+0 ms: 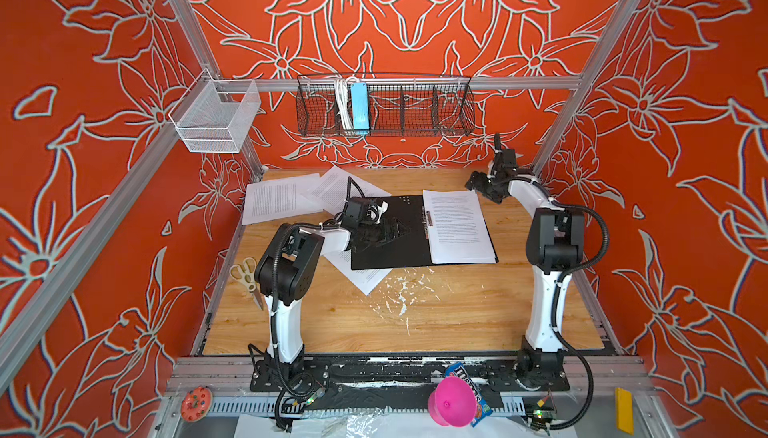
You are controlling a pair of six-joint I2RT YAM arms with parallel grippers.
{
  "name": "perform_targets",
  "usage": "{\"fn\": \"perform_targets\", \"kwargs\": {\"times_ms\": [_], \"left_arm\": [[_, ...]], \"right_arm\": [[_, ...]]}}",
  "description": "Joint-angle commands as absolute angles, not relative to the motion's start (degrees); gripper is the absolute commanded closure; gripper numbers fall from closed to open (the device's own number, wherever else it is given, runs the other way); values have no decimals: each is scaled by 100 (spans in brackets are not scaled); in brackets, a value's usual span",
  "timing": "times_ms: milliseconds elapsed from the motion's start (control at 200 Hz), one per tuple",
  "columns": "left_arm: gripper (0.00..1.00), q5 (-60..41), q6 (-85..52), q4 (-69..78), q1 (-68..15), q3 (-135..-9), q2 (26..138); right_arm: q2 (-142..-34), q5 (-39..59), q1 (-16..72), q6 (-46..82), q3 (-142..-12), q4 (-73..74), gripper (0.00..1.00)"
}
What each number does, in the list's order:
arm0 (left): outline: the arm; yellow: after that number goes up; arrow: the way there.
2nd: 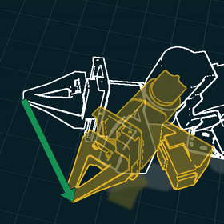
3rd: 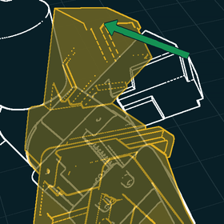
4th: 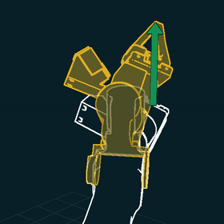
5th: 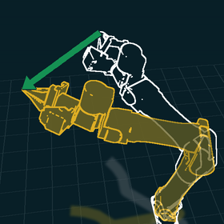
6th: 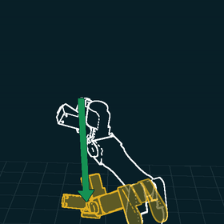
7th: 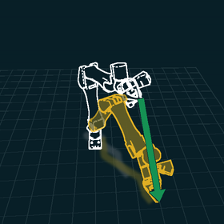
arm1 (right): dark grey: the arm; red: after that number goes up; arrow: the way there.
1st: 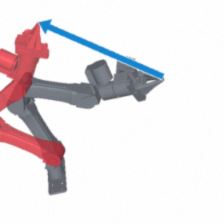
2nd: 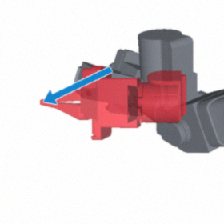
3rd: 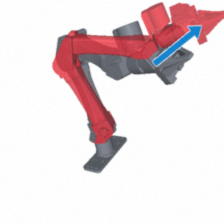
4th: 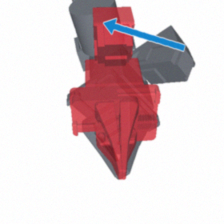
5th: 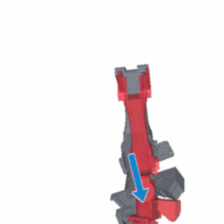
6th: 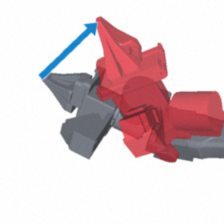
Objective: Put the files into the folder
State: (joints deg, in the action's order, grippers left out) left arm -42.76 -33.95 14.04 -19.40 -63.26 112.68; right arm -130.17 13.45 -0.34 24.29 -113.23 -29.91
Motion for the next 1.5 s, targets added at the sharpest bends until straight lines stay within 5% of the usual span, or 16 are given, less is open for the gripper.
{"fn": "perform_targets", "kwargs": {"times_ms": [0, 280, 1496], "left_arm": [[2, -4325, -3277, 1380, -1969, -6394, 11217], [2, -4328, -3251, 1371, -1969, -6401, 11233], [2, -4366, -3285, 1481, -1970, -6390, 11318]], "right_arm": [[-13738, 1083, 253, 2148, -12301, -3716, 8], [-15358, 1444, 401, 2418, -14810, -4347, 6], [-15150, 1023, 29, 2703, -14084, -3613, 6]]}}
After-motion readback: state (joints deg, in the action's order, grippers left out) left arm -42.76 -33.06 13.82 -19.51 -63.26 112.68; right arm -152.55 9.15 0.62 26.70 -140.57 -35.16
